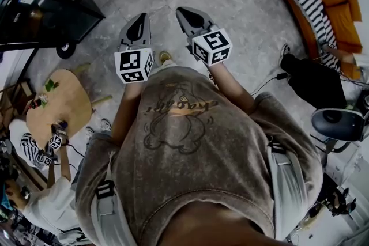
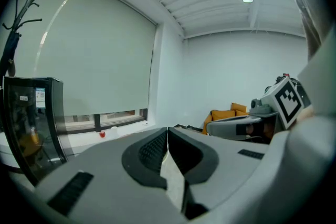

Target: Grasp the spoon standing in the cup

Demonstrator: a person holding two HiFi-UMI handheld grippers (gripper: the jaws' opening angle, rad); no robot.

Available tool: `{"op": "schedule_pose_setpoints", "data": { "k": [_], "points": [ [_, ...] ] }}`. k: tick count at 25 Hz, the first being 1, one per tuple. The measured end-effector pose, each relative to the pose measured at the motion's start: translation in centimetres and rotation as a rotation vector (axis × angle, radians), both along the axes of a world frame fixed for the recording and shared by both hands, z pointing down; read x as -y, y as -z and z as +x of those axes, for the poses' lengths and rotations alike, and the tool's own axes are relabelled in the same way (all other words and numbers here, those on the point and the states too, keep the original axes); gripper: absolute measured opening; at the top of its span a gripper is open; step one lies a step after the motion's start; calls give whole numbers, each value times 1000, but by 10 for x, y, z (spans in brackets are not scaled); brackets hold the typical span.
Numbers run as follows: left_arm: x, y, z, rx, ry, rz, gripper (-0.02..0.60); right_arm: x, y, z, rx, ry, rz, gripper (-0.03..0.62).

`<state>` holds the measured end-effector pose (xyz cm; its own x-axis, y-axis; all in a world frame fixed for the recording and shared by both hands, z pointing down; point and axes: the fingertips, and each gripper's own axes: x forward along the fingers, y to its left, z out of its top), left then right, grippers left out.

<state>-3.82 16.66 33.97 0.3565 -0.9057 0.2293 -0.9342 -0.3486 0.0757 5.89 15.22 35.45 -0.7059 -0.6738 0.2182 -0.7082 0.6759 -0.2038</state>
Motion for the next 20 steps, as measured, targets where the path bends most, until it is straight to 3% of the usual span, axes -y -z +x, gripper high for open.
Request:
{"op": "schedule_pose_setpoints", "data": {
  "k": [11, 20],
  "points": [
    [57, 2, -27, -3, -27, 7, 18, 49, 0, -29, -18, -2, -6, 18],
    [98, -3, -30, -7, -53, -3, 17, 91, -3, -25, -26, -42, -11, 18]
  ]
}}
